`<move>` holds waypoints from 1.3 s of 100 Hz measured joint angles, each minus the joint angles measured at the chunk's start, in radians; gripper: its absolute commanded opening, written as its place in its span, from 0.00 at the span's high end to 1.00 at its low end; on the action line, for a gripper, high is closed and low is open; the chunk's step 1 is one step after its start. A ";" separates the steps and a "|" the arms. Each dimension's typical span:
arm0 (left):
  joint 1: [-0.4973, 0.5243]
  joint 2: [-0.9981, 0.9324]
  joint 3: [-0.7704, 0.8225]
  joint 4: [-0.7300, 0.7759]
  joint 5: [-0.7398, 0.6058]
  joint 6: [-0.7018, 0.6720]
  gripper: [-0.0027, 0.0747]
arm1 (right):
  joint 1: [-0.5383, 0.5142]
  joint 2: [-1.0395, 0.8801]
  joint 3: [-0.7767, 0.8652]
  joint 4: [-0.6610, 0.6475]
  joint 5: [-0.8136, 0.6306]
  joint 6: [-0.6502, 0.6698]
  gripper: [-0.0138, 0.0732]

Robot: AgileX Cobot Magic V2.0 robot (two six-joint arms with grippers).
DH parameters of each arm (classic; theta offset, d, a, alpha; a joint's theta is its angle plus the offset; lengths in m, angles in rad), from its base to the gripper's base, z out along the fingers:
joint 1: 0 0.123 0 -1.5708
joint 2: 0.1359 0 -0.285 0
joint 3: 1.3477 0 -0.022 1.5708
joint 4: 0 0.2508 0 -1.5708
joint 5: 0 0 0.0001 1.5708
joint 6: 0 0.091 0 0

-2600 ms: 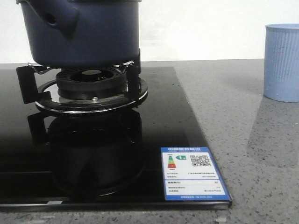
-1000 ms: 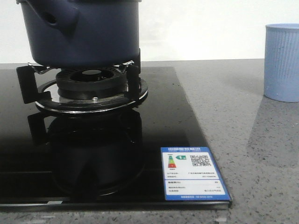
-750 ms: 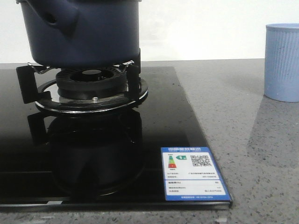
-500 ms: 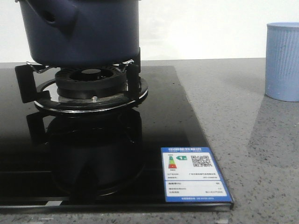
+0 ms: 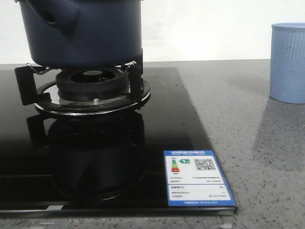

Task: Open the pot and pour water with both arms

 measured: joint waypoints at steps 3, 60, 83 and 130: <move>0.000 0.042 -0.031 0.000 0.035 0.025 0.99 | 0.005 0.025 -0.026 0.014 0.032 -0.015 0.91; 0.000 0.742 -0.663 -0.296 0.537 0.790 0.93 | 0.063 0.127 -0.219 0.207 0.127 -0.314 0.91; -0.028 0.867 -0.729 -0.283 0.491 1.035 0.20 | 0.063 0.127 -0.219 0.208 -0.015 -0.470 0.85; -0.067 1.075 -0.729 -0.366 0.261 1.183 0.11 | 0.063 0.127 -0.219 0.210 -0.143 -0.527 0.10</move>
